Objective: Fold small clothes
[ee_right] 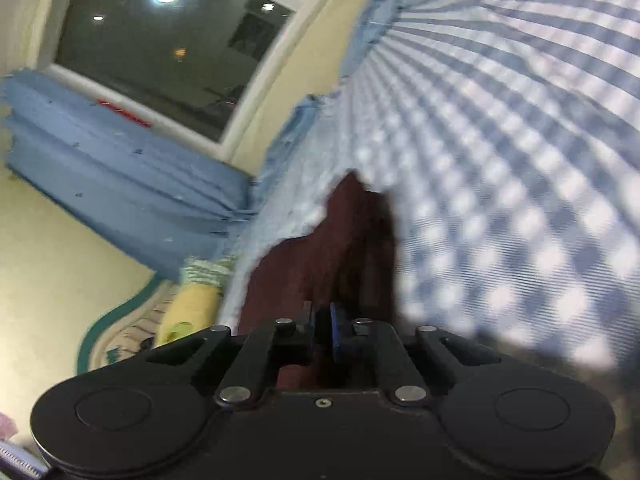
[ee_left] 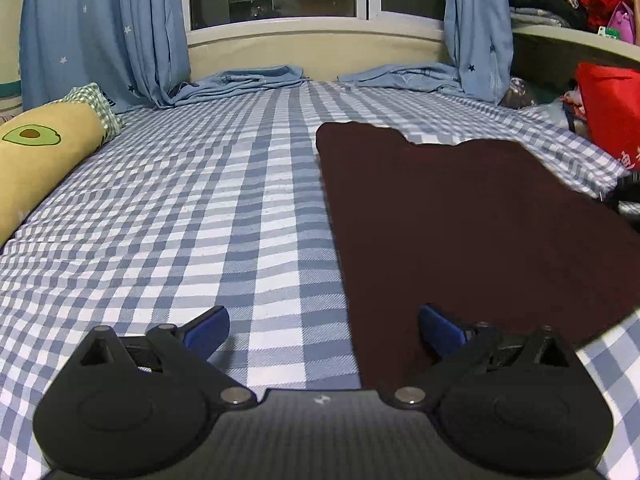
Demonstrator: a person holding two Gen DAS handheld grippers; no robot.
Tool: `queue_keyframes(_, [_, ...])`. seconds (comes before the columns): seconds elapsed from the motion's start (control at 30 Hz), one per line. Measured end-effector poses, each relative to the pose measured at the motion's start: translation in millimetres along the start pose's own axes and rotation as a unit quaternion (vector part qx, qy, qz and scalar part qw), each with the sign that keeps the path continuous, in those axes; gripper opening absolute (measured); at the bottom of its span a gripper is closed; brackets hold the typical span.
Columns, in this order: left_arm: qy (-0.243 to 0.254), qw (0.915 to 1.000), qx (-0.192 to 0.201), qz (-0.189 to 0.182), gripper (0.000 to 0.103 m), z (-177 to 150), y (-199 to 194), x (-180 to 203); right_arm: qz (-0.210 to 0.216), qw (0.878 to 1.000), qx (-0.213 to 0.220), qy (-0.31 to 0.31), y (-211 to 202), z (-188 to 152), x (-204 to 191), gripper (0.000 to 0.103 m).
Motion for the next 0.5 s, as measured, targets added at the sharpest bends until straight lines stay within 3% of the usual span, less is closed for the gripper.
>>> queue_keyframes(0.07, [-0.004, 1.0000, -0.001, -0.003, 0.103, -0.1, -1.1, -1.7, -0.058, 0.998, -0.002, 0.003, -6.0, 0.0, 22.7, 0.000])
queue_keyframes(0.23, [-0.004, 0.9998, 0.018, 0.003, 0.101, 5.3, -20.7, -1.6, -0.009, 0.997, 0.026, -0.067, -45.7, -17.1, -19.8, 0.005])
queue_keyframes(0.37, [-0.018, 0.9994, 0.023, -0.018, 0.101, 9.3, -28.0, 0.1, 0.056, 0.988, -0.021, -0.144, -46.1, -58.6, -81.1, 0.013])
queue_keyframes(0.43, [-0.012, 0.9999, -0.001, -0.007, 0.101, 4.1, -18.8, -1.2, 0.032, 0.983, -0.045, -0.174, -34.7, -78.0, -85.6, 0.013])
queue_keyframes(0.47, [-0.006, 0.9998, -0.020, 0.002, 0.102, -1.1, -11.2, -3.0, -0.007, 0.983, -0.043, -0.180, -30.1, -84.1, -77.2, 0.014])
queue_keyframes(0.5, [-0.007, 0.9997, -0.021, -0.002, 0.102, -4.3, -8.9, -5.0, -0.034, 0.983, -0.040, -0.175, -28.3, -87.2, -66.3, 0.003])
Point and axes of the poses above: each gripper's, at about its wrist camera, not at the fingertips, and y roughly the way its jaws point, x to its right, z to its top, the point moved 8 cm from there along y, roughly the way its jaws point, and after that the axes turned 9 degrees about -x, right-handed, at the moved point
